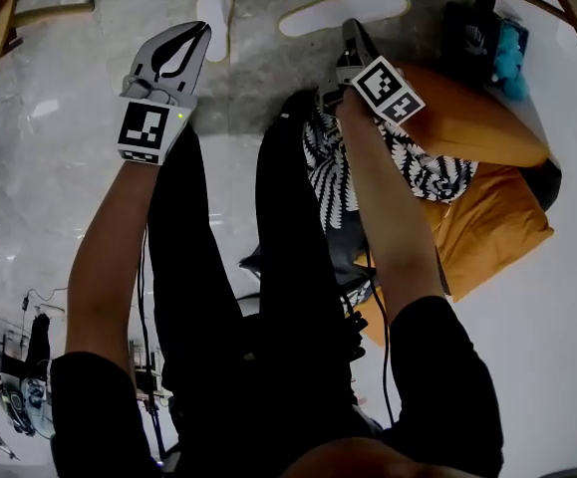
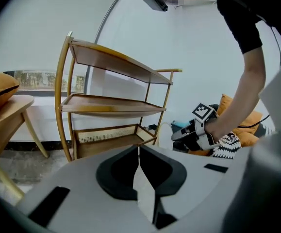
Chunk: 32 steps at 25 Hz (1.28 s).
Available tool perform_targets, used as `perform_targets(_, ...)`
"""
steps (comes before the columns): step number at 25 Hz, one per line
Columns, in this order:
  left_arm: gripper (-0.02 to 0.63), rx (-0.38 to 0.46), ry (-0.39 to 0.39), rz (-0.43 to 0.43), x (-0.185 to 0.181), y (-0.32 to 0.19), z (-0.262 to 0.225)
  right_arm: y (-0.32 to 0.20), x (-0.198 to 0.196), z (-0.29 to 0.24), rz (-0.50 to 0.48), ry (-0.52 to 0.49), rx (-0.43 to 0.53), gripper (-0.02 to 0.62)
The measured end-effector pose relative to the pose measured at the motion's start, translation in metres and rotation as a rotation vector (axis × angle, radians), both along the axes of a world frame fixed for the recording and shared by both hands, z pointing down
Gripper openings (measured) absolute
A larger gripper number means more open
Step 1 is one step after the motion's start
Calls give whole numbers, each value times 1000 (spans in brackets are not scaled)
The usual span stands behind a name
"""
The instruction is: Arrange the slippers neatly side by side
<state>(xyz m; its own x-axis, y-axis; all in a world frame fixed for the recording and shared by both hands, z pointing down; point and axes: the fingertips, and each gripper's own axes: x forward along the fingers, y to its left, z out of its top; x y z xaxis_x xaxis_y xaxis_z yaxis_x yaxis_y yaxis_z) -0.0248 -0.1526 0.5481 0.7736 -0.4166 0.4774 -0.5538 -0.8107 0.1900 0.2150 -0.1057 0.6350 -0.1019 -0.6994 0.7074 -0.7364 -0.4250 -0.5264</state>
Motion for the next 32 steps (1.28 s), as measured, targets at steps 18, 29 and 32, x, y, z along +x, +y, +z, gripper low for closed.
perform_targets(18,23,-18,-49,-143,-70,2,22,41,-111,68,-603,169,-215,35)
perform_targets(29,23,-44,-76,-105,-109,10,103,42,-154,203,-578,120,-346,35)
perform_targets(32,23,-43,-78,-93,-112,6,122,45,-155,234,-564,121,-394,35)
